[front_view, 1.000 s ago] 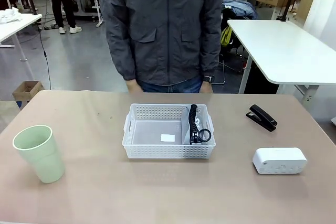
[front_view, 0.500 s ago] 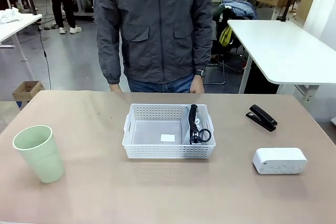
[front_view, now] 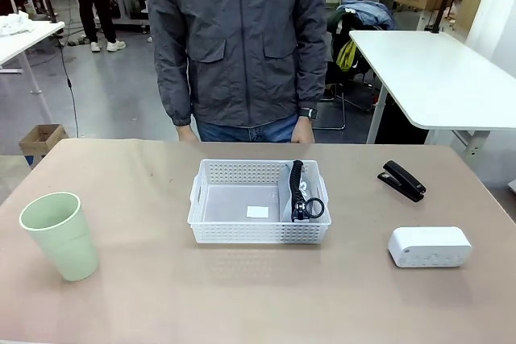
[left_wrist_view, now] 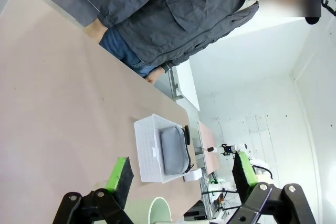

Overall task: Efficiently arrange items inside the basket to fit them all.
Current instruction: Pick up the Digital clock and place it inside the Organizing basket.

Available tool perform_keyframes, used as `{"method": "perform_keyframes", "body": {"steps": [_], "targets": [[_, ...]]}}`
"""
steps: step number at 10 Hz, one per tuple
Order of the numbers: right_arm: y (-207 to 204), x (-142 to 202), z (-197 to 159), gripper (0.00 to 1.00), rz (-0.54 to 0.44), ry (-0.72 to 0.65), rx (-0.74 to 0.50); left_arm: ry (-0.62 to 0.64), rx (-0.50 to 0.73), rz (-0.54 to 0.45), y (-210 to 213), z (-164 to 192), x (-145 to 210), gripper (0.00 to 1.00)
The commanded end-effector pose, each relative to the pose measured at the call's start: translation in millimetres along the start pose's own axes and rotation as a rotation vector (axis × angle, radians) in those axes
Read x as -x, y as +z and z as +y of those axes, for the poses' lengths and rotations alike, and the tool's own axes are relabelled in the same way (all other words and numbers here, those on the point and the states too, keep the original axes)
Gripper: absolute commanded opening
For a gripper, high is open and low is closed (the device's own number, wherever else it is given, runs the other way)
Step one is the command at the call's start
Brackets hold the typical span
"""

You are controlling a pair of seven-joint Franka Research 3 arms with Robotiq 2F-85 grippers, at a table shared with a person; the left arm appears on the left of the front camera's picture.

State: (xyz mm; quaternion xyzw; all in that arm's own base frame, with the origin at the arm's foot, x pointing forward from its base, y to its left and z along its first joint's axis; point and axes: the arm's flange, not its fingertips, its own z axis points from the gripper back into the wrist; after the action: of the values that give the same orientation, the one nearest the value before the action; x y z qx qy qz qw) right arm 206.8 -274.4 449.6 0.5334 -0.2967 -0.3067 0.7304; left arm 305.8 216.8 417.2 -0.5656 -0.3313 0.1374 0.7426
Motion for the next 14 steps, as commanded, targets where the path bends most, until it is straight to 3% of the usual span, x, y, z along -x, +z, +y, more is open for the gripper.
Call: {"method": "perform_keyframes", "body": {"steps": [1, 3, 5, 7, 9, 10, 11, 14], "targets": [[-33, 29, 22, 1.00, 0.292, 0.253, 0.053, -0.001, 0.008, 0.007, 2, -1, -1, 1.00], [-75, 68, 36, 1.00, 0.598, 0.542, 0.105, -0.001, 0.008, 0.007, 2, -1, -1, 1.00], [-119, 110, 38, 1.00, 0.789, 0.732, 0.170, -0.001, 0.008, 0.007, 2, -1, -1, 1.00], [-164, 173, 37, 1.00, 1.038, 0.984, 0.208, -0.001, 0.008, 0.007, 2, -1, -1, 1.00], [-180, 202, 38, 1.00, 1.116, 1.092, 0.228, -0.001, 0.008, 0.007, 2, -1, -1, 1.00], [-183, 201, 37, 1.00, 1.039, 1.052, 0.293, -0.001, 0.008, 0.007, 2, -1, -1, 1.00], [-186, 140, 90, 1.00, 1.104, 0.948, 0.255, -0.001, 0.008, 0.007, 2, -1, -1, 1.00], [-195, 148, 94, 1.00, 1.125, 0.999, 0.277, -0.001, 0.008, 0.007, 2, -1, -1, 1.00]]}}
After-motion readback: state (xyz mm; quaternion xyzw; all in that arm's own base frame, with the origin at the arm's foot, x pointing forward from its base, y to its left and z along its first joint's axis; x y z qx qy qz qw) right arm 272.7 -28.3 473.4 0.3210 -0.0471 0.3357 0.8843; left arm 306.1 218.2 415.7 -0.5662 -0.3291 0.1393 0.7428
